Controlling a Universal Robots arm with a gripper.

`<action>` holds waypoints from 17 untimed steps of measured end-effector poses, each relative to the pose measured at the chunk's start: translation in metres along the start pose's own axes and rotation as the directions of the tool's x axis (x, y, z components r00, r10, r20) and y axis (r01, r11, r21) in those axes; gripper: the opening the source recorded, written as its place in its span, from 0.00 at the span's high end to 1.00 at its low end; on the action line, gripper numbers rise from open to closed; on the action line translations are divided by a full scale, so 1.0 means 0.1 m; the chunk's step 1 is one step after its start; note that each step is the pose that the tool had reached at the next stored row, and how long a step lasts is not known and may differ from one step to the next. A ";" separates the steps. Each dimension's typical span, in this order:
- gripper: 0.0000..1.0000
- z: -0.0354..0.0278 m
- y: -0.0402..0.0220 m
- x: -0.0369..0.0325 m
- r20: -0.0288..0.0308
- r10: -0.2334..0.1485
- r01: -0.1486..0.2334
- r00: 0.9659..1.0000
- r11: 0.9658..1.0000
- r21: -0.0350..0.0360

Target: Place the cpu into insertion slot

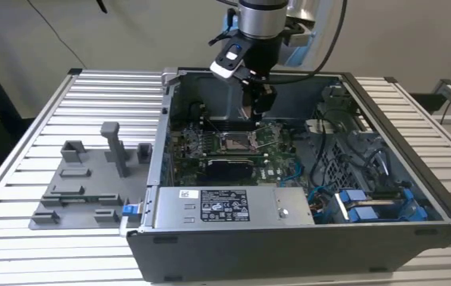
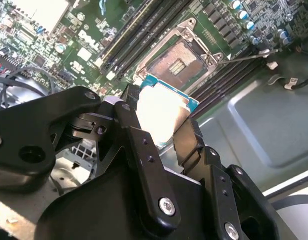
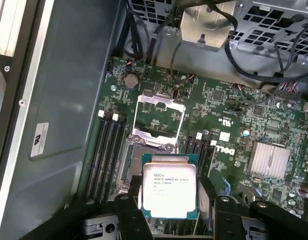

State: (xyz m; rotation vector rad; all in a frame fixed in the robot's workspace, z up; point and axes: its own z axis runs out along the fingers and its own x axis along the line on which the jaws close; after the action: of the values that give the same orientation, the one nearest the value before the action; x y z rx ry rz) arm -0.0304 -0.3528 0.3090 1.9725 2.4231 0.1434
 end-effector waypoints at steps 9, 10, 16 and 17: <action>0.46 0.069 0.006 0.061 0.004 0.047 -0.047 0.999 0.999 -0.003; 0.46 0.080 0.006 0.062 0.005 0.058 -0.058 0.998 0.998 -0.004; 0.46 0.159 0.000 0.070 0.008 0.106 -0.106 0.994 0.994 -0.004; 0.46 0.172 -0.001 0.072 0.009 0.113 -0.113 0.994 0.994 -0.005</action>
State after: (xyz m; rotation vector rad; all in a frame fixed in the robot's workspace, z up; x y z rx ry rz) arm -0.0307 -0.3447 0.2923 2.1040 2.3041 0.1406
